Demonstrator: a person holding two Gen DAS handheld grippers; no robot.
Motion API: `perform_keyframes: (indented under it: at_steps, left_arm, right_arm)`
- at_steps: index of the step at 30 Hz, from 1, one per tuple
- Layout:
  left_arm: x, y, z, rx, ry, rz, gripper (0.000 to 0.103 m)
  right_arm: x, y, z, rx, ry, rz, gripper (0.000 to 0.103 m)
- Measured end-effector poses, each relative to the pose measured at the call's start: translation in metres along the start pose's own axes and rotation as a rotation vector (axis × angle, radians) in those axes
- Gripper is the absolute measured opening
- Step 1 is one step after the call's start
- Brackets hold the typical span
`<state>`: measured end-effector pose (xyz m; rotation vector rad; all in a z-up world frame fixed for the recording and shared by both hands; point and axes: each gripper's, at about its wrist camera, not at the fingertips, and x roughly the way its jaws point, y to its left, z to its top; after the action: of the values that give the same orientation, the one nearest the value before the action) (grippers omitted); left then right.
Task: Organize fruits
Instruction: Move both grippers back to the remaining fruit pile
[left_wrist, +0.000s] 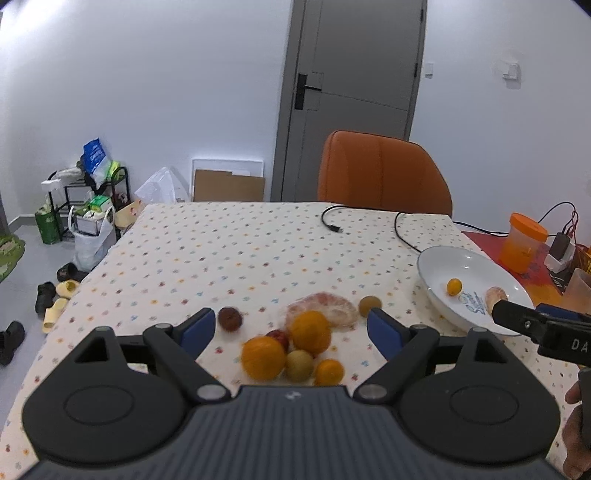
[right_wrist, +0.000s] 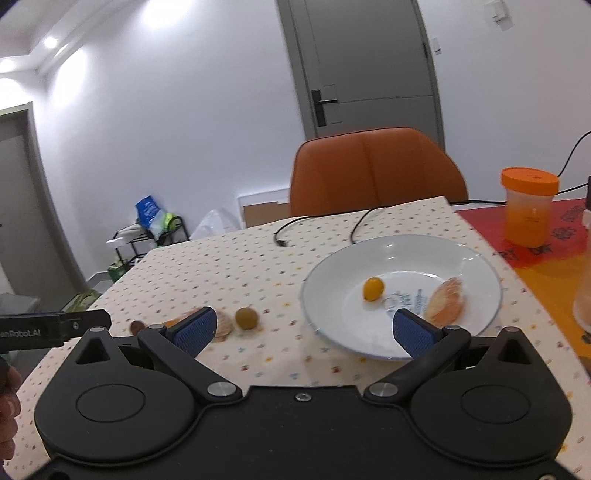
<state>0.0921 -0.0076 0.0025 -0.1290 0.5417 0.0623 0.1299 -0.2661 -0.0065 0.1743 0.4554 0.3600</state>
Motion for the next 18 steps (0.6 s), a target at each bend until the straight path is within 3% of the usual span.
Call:
perform_keyframes:
  at_steps: [18]
  left_arm:
    - [-0.007, 0.041, -0.015, -0.072, 0.004, 0.011, 0.088]
  right_arm:
    - [0.005, 0.035, -0.01, 0.0, 0.035, 0.076, 0.103]
